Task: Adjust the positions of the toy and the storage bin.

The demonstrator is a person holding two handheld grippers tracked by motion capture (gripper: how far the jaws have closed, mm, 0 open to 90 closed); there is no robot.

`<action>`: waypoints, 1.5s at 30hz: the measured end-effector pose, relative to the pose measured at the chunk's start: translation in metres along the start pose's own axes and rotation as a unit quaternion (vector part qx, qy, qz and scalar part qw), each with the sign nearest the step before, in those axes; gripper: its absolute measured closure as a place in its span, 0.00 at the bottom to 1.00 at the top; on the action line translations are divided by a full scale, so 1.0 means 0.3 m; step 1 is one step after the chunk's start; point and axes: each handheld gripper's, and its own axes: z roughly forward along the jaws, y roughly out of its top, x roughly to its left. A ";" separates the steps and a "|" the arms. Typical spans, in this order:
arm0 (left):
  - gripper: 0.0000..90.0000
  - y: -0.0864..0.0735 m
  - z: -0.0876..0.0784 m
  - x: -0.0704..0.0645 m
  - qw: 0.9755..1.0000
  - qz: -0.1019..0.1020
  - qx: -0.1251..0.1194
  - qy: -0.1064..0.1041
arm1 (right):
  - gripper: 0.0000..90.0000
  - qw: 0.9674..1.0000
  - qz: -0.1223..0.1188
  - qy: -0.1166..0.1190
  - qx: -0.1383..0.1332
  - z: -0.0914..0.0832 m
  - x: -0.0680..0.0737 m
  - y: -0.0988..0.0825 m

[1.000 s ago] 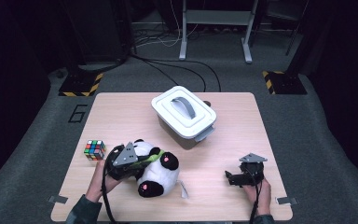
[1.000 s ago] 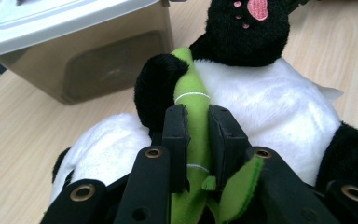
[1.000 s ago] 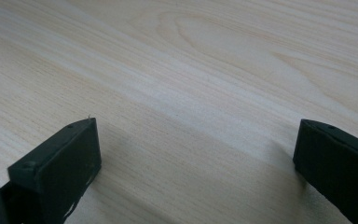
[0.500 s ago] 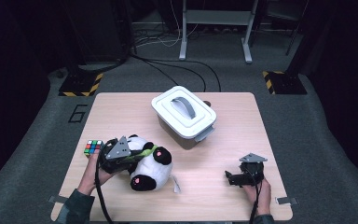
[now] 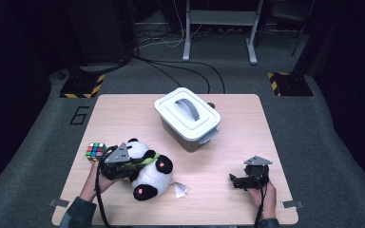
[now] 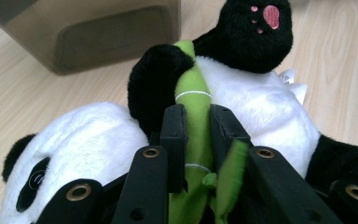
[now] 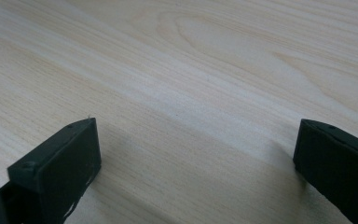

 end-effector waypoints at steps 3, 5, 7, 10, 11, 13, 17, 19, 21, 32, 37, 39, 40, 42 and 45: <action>0.85 -0.006 -0.016 0.001 1.000 0.006 0.006 -0.004 | 0.00 1.000 0.000 0.000 0.000 0.000 0.000 0.000; 0.85 -0.006 -0.025 0.002 1.000 0.009 0.012 -0.004 | 0.00 1.000 0.000 0.000 0.000 0.000 0.000 0.000; 0.85 -0.007 -0.033 0.007 1.000 0.010 0.016 -0.004 | 0.00 1.000 0.000 0.000 0.000 0.000 0.000 0.000; 0.85 -0.009 -0.034 0.009 1.000 0.008 0.015 -0.006 | 0.00 1.000 0.000 0.000 0.000 0.000 0.000 0.000; 0.85 -0.010 -0.034 0.010 1.000 0.004 0.015 -0.007 | 0.00 1.000 0.000 0.000 0.000 0.000 0.000 0.000; 0.84 -0.011 -0.026 0.010 1.000 -0.003 0.014 -0.003 | 0.00 1.000 0.000 0.000 -0.001 0.000 0.000 0.000; 0.68 -0.013 -0.018 0.003 0.999 -0.028 -0.001 0.030 | 0.00 1.000 0.000 0.000 0.000 0.000 0.000 0.000; 0.57 -0.015 -0.025 0.005 0.998 -0.046 -0.008 0.037 | 0.00 1.000 0.000 0.000 0.000 0.000 0.000 0.000; 0.44 -0.016 -0.036 0.005 0.997 -0.059 -0.013 0.049 | 0.00 1.000 0.000 0.000 0.000 0.000 0.000 0.000; 0.15 -0.068 -0.153 -0.024 0.985 -0.119 -0.050 0.118 | 0.00 1.000 0.000 0.000 0.000 0.000 0.000 0.000; 0.08 -0.121 -0.176 -0.041 0.980 -0.137 -0.041 0.140 | 0.00 1.000 0.001 0.000 0.000 0.000 0.000 0.000; 0.07 -0.143 -0.183 -0.045 0.978 -0.142 -0.036 0.148 | 0.00 1.000 0.001 0.000 0.000 0.000 0.000 0.000; 0.07 -0.157 -0.187 -0.047 0.978 -0.145 -0.030 0.150 | 0.00 1.000 0.001 0.000 0.000 0.000 0.000 0.000; 0.06 -0.178 -0.190 -0.049 0.976 -0.153 -0.027 0.154 | 0.00 1.000 0.001 0.000 0.000 0.000 0.000 0.000; 0.04 -0.216 -0.190 -0.051 0.973 -0.165 -0.019 0.159 | 0.00 1.000 0.001 0.000 0.000 0.000 0.000 0.000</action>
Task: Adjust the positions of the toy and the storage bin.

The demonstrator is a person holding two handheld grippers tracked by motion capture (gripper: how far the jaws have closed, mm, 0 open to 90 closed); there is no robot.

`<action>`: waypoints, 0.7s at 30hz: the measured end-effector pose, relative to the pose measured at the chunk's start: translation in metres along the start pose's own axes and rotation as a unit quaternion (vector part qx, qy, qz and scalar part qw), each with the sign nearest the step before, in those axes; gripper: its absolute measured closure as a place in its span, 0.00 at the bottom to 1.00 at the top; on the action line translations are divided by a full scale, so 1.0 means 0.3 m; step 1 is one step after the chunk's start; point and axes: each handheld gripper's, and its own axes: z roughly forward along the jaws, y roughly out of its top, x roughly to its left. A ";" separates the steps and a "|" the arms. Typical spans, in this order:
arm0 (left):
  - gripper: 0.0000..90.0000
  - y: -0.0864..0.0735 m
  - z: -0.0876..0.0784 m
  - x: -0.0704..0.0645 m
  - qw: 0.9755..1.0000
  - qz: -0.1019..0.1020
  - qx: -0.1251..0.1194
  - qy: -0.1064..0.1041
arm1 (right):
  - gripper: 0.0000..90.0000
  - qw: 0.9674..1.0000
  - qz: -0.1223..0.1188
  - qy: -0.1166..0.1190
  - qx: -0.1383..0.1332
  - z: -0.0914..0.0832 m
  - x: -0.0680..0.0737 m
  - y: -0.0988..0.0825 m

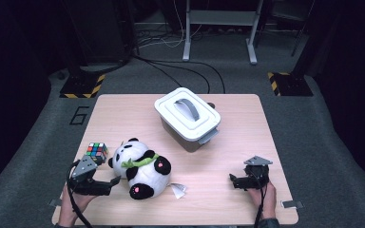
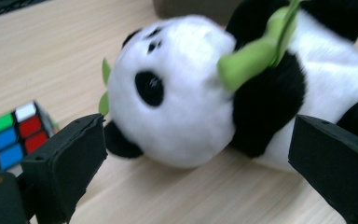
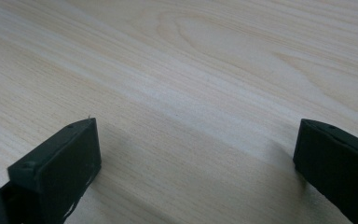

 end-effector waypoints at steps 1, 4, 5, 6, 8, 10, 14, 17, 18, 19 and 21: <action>0.04 -0.016 0.001 0.004 1.000 -0.006 0.004 0.003 | 0.00 1.000 0.000 0.000 0.000 0.000 0.000 0.000; 0.00 -0.052 0.009 0.016 1.000 -0.016 0.015 0.008 | 0.00 1.000 0.000 0.000 0.000 0.000 0.000 0.000; 0.00 -0.065 0.015 0.019 1.000 -0.022 0.020 0.009 | 0.00 1.000 0.000 0.000 0.000 0.000 0.000 0.000; 0.00 -0.079 0.021 0.023 0.999 -0.025 0.025 0.011 | 0.00 1.000 0.000 0.000 0.000 0.000 0.000 0.000; 0.00 -0.106 0.039 0.034 0.999 -0.033 0.035 0.012 | 0.00 1.000 0.000 0.000 0.000 0.000 0.000 0.000; 0.00 -0.134 0.061 0.044 0.998 -0.045 0.044 0.016 | 0.00 1.000 0.000 0.000 0.000 0.000 0.000 0.000; 0.00 -0.182 0.108 0.062 0.996 -0.056 0.068 0.026 | 0.00 1.000 0.000 0.000 0.000 0.000 0.000 0.000; 0.00 -0.205 0.133 0.069 0.995 -0.058 0.081 0.028 | 0.00 1.000 0.000 0.000 0.000 0.000 0.000 0.000; 0.00 -0.211 0.139 0.070 0.995 -0.054 0.079 0.033 | 0.00 1.000 0.000 0.000 0.000 0.000 0.000 0.000; 0.00 -0.217 0.147 0.069 0.994 -0.053 0.083 0.040 | 0.00 1.000 0.000 0.000 0.000 0.000 0.000 0.000; 0.00 -0.226 0.162 0.068 0.994 -0.050 0.088 0.043 | 0.00 1.000 0.000 0.000 0.000 0.000 0.000 0.000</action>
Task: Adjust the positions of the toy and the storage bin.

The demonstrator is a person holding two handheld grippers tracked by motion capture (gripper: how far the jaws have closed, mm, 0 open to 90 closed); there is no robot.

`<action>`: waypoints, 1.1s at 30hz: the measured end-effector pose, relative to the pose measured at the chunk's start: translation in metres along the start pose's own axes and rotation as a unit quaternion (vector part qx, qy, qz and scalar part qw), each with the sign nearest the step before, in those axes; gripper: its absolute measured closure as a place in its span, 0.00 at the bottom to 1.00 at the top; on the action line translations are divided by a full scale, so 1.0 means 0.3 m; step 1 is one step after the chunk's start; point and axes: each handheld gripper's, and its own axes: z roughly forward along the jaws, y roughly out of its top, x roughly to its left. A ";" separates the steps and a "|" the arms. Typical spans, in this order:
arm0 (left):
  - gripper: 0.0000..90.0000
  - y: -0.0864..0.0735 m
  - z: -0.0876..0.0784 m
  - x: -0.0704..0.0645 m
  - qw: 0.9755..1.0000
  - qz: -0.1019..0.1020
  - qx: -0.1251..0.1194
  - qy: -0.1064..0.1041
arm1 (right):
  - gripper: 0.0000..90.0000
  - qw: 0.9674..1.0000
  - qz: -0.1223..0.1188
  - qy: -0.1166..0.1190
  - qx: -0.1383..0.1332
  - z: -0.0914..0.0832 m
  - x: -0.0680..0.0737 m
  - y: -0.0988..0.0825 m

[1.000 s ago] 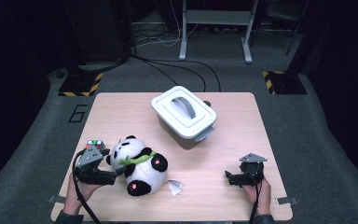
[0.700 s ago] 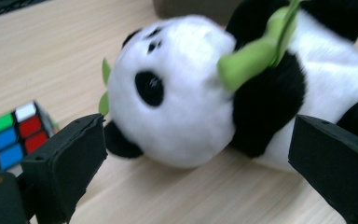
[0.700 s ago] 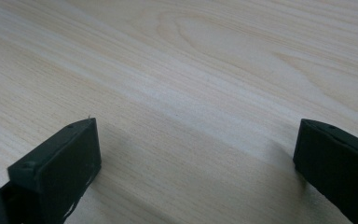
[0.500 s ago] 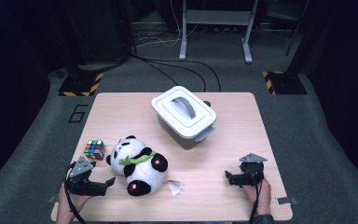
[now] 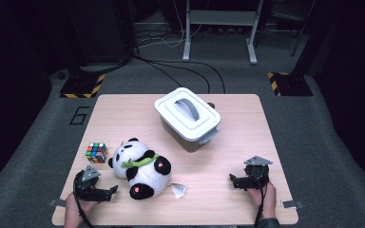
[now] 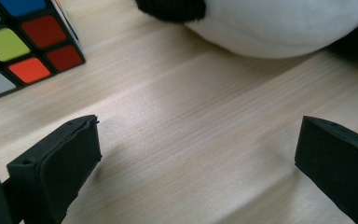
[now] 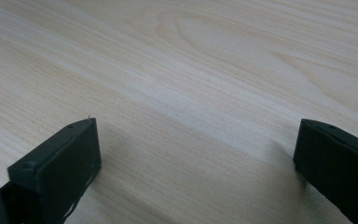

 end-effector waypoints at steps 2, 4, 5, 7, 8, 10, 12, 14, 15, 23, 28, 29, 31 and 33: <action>0.00 -0.005 0.007 0.000 1.000 -0.005 -0.014 0.002 | 0.00 1.000 0.000 0.000 0.000 0.000 0.000 0.000; 0.00 -0.004 0.007 0.001 1.000 -0.004 -0.013 0.002 | 0.00 1.000 -0.001 0.000 0.000 0.000 0.000 0.000; 0.00 -0.004 0.007 0.001 1.000 -0.004 -0.013 0.002 | 0.00 1.000 -0.001 0.000 0.000 0.000 0.000 0.000; 0.00 -0.004 0.008 0.001 1.000 -0.004 -0.013 0.002 | 0.00 1.000 -0.001 0.001 0.000 0.001 0.001 0.001; 0.00 -0.004 0.008 0.002 1.000 -0.003 -0.013 0.002 | 0.00 1.000 -0.002 0.000 0.000 0.001 0.000 0.000; 0.00 -0.004 0.008 0.001 1.000 -0.006 -0.013 0.002 | 0.00 1.000 0.001 0.001 -0.002 0.002 0.003 0.001; 0.00 -0.004 0.008 0.001 1.000 -0.005 -0.013 0.002 | 0.00 1.000 0.000 0.001 -0.003 0.003 0.002 0.002; 0.00 -0.004 0.008 0.001 1.000 -0.006 -0.013 0.002 | 0.00 1.000 0.004 0.001 -0.002 0.003 0.004 0.002; 0.00 -0.004 0.008 0.001 1.000 -0.005 -0.013 0.002 | 0.00 1.000 0.001 0.002 0.001 0.003 0.001 0.004; 0.00 -0.004 0.008 0.001 1.000 -0.005 -0.014 0.002 | 0.00 1.000 0.011 0.016 0.024 0.002 -0.013 0.028; 0.00 -0.004 0.008 0.001 1.000 -0.006 -0.012 0.001 | 0.00 0.999 0.013 0.017 0.026 -0.006 -0.007 0.069; 0.00 -0.004 0.008 0.001 1.000 -0.006 -0.012 0.001 | 0.00 1.000 0.012 0.017 0.023 -0.009 -0.006 0.080; 0.00 -0.003 0.008 0.001 1.000 -0.006 -0.012 0.001 | 0.00 1.000 0.009 0.021 0.019 -0.016 -0.003 0.101; 0.00 -0.003 0.008 0.001 1.000 -0.006 -0.013 0.002 | 0.00 0.999 0.007 0.025 0.019 -0.024 0.003 0.129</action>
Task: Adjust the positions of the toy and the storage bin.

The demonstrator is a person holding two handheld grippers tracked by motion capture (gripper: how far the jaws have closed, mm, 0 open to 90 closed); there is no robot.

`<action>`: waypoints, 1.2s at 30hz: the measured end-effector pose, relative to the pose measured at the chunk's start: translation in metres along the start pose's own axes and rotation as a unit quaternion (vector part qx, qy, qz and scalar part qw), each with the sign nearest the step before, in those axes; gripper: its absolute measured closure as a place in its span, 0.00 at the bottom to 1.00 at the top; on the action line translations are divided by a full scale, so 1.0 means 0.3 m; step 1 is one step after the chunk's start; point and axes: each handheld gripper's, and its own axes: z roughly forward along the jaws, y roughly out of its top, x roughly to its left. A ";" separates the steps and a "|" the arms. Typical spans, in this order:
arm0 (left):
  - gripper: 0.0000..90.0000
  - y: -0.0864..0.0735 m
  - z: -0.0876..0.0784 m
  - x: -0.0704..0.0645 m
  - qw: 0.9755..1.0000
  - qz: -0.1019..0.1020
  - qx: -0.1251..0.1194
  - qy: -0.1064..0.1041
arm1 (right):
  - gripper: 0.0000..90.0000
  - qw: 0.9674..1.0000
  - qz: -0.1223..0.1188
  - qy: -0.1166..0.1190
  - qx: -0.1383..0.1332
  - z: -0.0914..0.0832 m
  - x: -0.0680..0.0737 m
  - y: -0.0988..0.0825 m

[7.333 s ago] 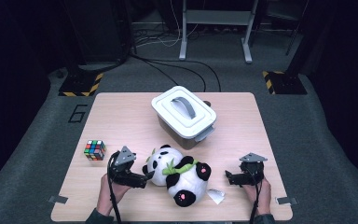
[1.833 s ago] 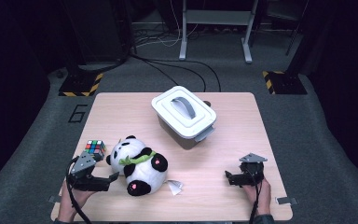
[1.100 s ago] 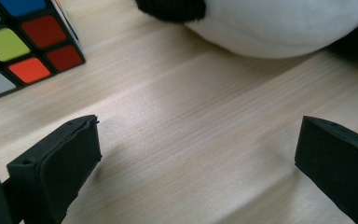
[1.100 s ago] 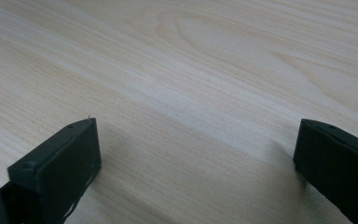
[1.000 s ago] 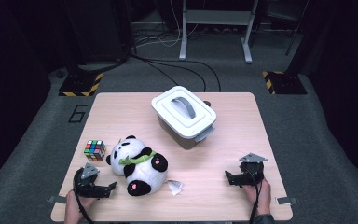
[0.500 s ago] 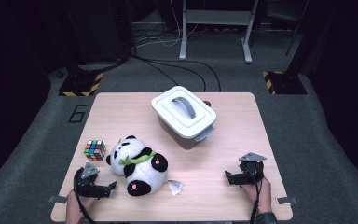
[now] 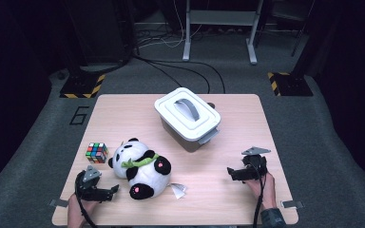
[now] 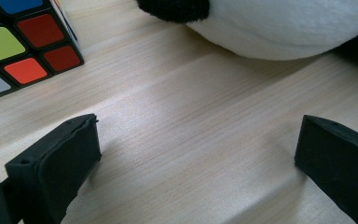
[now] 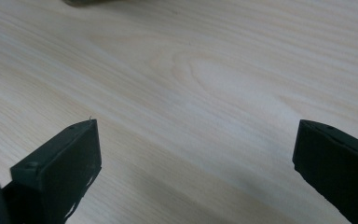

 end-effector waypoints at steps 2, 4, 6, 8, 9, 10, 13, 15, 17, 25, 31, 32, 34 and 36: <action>0.00 0.001 0.001 0.001 1.000 0.002 0.000 -0.001 | 0.01 1.000 -0.004 0.002 -0.003 -0.007 0.006 0.025; 0.00 0.000 0.000 0.001 1.000 0.001 0.000 0.000 | 0.01 1.000 -0.002 0.003 -0.001 -0.013 0.012 0.047; 0.00 0.000 0.000 0.001 1.000 0.002 0.000 0.000 | 0.01 1.000 -0.012 0.005 -0.005 -0.021 0.013 0.075; 0.00 0.001 -0.001 0.002 1.000 0.005 0.002 0.001 | 0.01 1.000 -0.015 0.007 -0.010 -0.030 0.020 0.097; 0.00 0.001 -0.001 0.002 1.000 0.005 0.002 0.001 | 0.01 1.000 -0.015 0.007 -0.010 -0.030 0.020 0.097; 0.00 0.001 -0.001 0.001 1.000 0.003 0.002 0.000 | 0.01 1.000 -0.018 0.011 -0.012 -0.043 0.032 0.131; 0.00 0.001 -0.001 0.002 1.000 0.004 0.002 0.001 | 0.01 0.999 -0.027 0.013 -0.016 -0.058 0.042 0.165; 0.00 0.000 -0.001 0.001 1.000 0.003 0.002 0.001 | 0.02 0.999 -0.031 0.016 -0.024 -0.070 0.050 0.193; 0.00 0.001 -0.001 0.002 1.000 0.004 0.002 0.001 | 0.02 0.999 -0.039 0.020 -0.026 -0.083 0.058 0.222; 0.00 0.000 -0.001 0.001 1.000 0.003 0.002 0.001 | 0.02 0.997 -0.055 0.025 -0.038 -0.110 0.095 0.332; 0.00 0.000 -0.001 0.001 1.000 0.000 0.001 0.001 | 0.00 0.997 -0.065 0.026 -0.041 -0.115 0.120 0.401; 0.01 0.000 -0.001 0.001 1.000 0.001 0.001 0.002 | 0.00 0.996 -0.074 0.027 -0.042 -0.114 0.122 0.415; 0.01 0.000 -0.001 0.001 1.000 0.001 0.001 0.002 | 0.00 0.996 -0.069 0.029 -0.042 -0.112 0.133 0.434; 0.01 0.000 -0.001 0.001 1.000 0.001 0.001 0.002 | 0.00 0.995 -0.083 0.033 -0.047 -0.103 0.138 0.460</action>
